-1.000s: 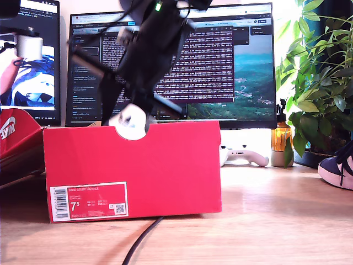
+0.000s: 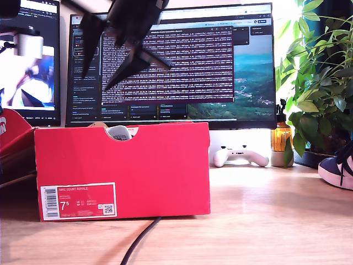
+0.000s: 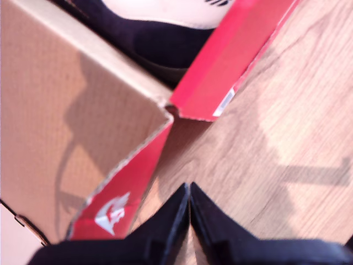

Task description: Pack the blue shoes by picking the first shoe and placing it inside the red shoebox, left side, then picking and rotating the second shoe and placing it in the shoebox

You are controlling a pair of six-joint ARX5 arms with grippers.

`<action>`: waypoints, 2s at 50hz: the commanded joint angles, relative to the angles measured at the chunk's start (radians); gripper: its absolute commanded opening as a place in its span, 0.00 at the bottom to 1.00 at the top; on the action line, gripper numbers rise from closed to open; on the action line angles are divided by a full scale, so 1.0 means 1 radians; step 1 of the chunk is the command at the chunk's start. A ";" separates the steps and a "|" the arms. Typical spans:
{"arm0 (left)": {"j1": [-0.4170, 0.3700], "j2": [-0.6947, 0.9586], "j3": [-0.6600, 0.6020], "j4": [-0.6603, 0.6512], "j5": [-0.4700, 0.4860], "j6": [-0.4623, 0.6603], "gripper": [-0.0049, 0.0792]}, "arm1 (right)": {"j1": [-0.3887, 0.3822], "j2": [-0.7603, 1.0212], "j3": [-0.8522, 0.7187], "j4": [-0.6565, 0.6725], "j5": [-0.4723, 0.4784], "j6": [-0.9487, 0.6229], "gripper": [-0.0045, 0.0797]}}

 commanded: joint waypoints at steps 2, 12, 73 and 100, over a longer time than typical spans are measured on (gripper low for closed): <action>-0.002 0.002 -0.009 0.005 0.002 -0.013 0.04 | -0.008 -0.004 0.013 -0.089 0.020 -0.035 0.48; -0.002 0.002 -0.009 0.010 0.002 -0.013 0.04 | -0.055 -0.009 0.015 -0.216 0.237 0.023 0.48; -0.002 0.002 -0.009 0.013 0.002 -0.013 0.04 | -0.539 -0.324 -0.287 -0.637 0.485 0.902 0.64; -0.002 0.002 -0.009 0.013 0.002 -0.013 0.04 | -0.694 -0.455 -0.613 -0.637 0.361 1.045 0.78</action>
